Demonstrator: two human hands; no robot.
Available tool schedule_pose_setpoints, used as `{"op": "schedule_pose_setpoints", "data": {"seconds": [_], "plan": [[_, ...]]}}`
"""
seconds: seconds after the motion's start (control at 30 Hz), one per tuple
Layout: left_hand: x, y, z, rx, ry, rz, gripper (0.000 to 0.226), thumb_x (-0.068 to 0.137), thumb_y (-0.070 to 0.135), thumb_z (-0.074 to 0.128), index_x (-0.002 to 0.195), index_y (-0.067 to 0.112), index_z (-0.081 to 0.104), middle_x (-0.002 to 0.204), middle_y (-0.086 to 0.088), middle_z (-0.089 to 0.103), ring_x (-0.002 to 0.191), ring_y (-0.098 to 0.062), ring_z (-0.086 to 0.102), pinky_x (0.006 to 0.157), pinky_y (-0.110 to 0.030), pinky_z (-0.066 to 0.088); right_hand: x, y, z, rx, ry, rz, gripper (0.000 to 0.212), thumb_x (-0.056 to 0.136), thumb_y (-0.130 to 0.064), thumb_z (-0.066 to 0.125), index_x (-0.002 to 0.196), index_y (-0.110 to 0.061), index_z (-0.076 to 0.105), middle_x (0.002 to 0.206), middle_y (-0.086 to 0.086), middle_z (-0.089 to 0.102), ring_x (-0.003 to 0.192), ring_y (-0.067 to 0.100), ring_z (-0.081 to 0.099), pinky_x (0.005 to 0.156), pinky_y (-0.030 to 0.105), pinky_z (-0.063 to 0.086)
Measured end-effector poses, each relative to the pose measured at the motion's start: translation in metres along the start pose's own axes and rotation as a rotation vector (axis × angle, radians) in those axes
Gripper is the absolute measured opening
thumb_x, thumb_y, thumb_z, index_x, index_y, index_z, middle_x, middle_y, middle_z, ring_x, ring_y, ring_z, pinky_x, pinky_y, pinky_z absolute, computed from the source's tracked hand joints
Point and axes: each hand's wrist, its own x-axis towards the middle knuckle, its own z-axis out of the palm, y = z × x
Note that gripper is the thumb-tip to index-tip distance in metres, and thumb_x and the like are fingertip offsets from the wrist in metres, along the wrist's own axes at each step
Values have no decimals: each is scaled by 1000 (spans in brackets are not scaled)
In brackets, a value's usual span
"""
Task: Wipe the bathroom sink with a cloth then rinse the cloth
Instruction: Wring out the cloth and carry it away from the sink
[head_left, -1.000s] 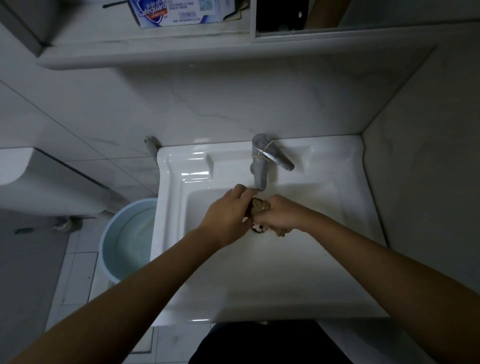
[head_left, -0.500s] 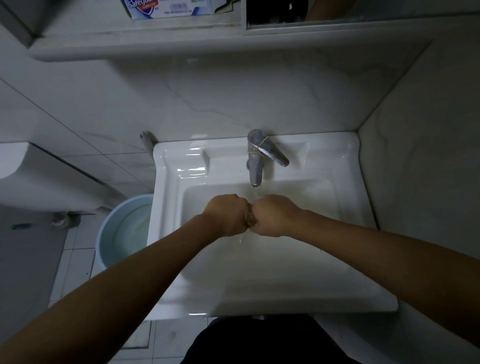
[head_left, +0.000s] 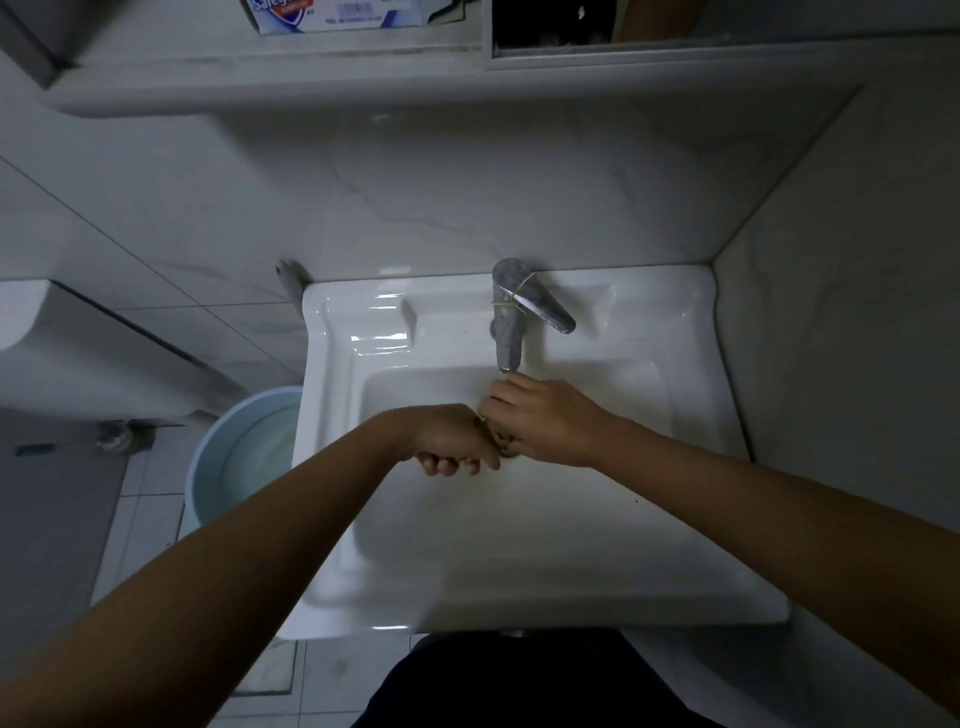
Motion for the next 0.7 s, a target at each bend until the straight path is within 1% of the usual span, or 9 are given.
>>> {"op": "schedule_pose_setpoints", "data": {"seconds": [0.1,0.17,0.2,0.27,0.33,0.4,0.47,0.57,0.7], "plan": [[4,-11,12,224,357,94,27,84,34,72,100,14,63,93,-8,70,75,-26,67,55,-29,50,-15,-3,4,123,-26,84,21,83,-27,70,96,-19,56,85,-2,62,76,24,61,52,30,40],[4,-20,28,382,752,231,37,85,36,69,113,15,57,110,-7,65,98,-29,63,74,-38,54,-12,-7,-1,412,-143,393,20,86,-31,65,85,-23,47,71,-7,58,66,25,63,53,30,38],[4,-24,37,454,907,328,39,86,33,68,119,14,57,115,-7,63,102,-30,61,78,-41,53,-7,-8,-5,634,-184,589,20,85,-30,64,79,-22,47,64,-8,58,59,23,62,50,31,41],[6,-28,47,556,1052,468,47,86,25,68,129,8,58,121,-12,61,104,-33,58,80,-44,53,6,-11,-17,1167,-265,913,20,78,-25,65,64,-22,52,50,-7,51,43,18,51,41,27,40],[4,-27,49,600,1124,576,44,82,21,72,122,3,64,111,-16,64,95,-35,60,74,-43,52,14,-14,-29,1450,-479,975,26,69,-27,64,49,-26,48,46,-4,40,40,13,37,40,21,31],[3,-26,45,717,1180,674,27,71,13,78,94,4,69,84,-13,66,72,-33,62,54,-35,47,17,-18,-33,1352,-604,902,24,64,-30,67,50,-24,48,45,-5,40,41,14,36,43,19,31],[1,-23,38,875,1103,639,21,62,9,80,79,7,66,66,-10,65,55,-33,62,44,-29,41,17,-23,-29,1034,-565,842,26,65,-33,70,57,-18,51,43,-5,47,39,16,44,44,21,35],[1,-12,29,985,851,355,10,81,17,61,88,12,66,82,-13,72,74,-38,69,59,-30,39,13,-27,-13,505,-412,656,31,76,-42,65,63,-18,52,58,-3,55,59,23,57,52,26,35],[13,-5,29,901,647,249,17,90,28,55,88,15,66,92,-8,71,86,-33,67,65,-30,39,10,-18,-2,145,-330,388,29,86,-39,57,72,-15,64,78,9,71,72,34,65,60,28,34]]}}
